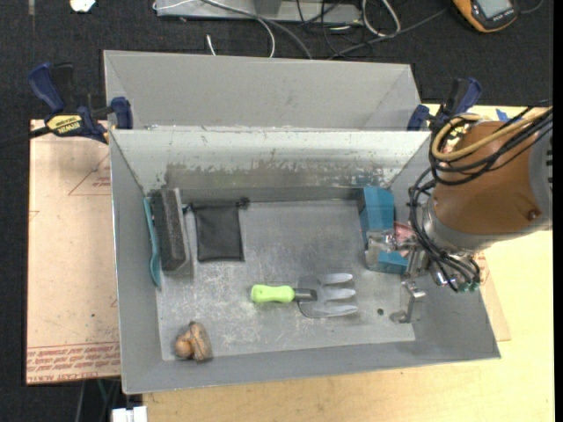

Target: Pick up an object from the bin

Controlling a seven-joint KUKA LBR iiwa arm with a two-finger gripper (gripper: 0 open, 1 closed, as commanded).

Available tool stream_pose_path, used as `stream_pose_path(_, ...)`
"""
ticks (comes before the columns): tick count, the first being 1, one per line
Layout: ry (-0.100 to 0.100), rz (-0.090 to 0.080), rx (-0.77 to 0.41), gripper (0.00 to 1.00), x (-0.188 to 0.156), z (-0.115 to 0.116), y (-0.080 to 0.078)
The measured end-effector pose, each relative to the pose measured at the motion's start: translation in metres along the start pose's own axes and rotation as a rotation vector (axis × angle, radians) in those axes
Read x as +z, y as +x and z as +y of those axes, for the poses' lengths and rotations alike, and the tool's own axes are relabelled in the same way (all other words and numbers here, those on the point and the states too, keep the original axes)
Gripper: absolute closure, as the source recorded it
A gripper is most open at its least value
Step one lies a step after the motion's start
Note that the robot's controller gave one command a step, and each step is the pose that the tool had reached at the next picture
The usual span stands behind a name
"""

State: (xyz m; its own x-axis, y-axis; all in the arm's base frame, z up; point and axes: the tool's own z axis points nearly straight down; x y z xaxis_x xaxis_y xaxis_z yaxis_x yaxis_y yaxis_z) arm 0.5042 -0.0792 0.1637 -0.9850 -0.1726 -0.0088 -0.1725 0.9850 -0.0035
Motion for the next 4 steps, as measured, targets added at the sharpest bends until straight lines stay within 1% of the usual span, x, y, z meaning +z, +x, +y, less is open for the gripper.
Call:
stream_pose_path(1,0.005,-0.006,-0.295,0.00,0.074,0.016,-0.013)
stream_pose_path(2,0.001,-0.004,-0.023,0.00,0.094,0.058,-0.022)
stream_pose_path(3,0.000,-0.002,0.030,1.00,0.092,0.059,-0.033)
stream_pose_path(4,0.001,-0.002,0.030,1.00,0.092,0.059,-0.033)
